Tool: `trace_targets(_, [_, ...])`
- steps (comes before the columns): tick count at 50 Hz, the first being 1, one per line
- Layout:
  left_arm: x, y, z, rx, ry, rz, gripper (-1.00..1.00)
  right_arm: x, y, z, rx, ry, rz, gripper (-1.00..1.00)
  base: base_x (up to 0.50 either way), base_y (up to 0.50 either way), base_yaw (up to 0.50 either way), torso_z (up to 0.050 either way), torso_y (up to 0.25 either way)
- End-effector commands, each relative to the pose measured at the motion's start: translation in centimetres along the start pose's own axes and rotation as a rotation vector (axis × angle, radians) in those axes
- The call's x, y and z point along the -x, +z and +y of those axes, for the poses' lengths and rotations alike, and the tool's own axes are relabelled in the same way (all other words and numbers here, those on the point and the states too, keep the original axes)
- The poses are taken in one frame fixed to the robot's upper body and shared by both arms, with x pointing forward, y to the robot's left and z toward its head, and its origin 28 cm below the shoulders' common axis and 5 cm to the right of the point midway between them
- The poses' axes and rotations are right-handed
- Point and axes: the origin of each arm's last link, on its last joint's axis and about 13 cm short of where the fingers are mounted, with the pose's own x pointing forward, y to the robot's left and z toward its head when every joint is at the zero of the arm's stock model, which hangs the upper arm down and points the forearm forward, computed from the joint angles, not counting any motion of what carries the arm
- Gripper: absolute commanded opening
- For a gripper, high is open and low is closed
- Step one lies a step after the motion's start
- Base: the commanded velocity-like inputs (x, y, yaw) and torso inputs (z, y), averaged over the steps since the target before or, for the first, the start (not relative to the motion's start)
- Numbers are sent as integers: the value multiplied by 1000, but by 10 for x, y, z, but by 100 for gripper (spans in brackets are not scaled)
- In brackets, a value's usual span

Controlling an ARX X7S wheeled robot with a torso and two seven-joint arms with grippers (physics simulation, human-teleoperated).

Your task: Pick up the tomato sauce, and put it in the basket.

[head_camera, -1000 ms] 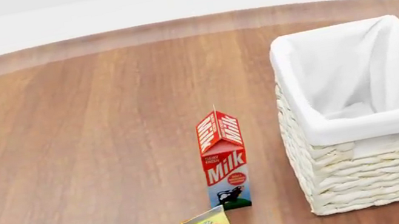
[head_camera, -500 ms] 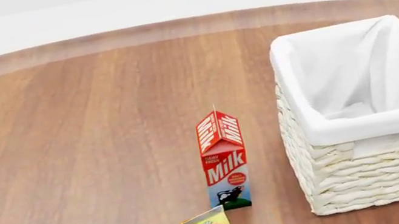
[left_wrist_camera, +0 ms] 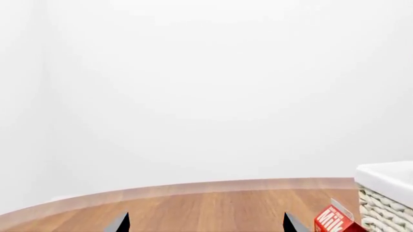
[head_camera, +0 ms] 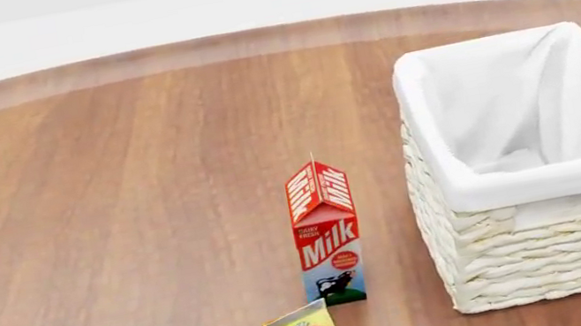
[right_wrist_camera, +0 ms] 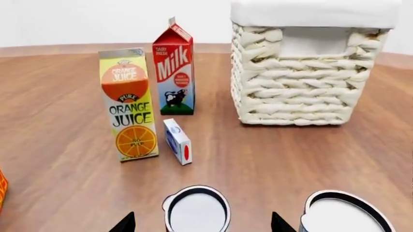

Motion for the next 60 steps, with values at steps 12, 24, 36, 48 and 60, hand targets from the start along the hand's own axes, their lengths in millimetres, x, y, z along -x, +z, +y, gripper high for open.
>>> trace_targets(12, [0, -1, 1, -1, 4, 1, 100, -19, -13, 0, 15, 3, 7, 100, 0, 0, 0, 0, 0])
trace_targets(24, [-1, -2, 1, -2, 5, 5, 100, -34, -35, -3, 0, -16, 54, 100, 0, 0, 0, 0, 0])
trace_targets(36, [-1, -2, 1, -1, 5, 5, 100, -39, -45, -2, 3, -14, 81, 100, 0, 0, 0, 0, 0])
trace_targets(48, [-1, -2, 1, -1, 4, 6, 100, -39, -43, 0, 15, -3, 63, -100, 0, 0, 0, 0, 0])
trace_targets(60, [-2, -3, 1, -2, 3, 11, 100, -36, -27, 0, 25, -10, 19, -100, 0, 0, 0, 0, 0])
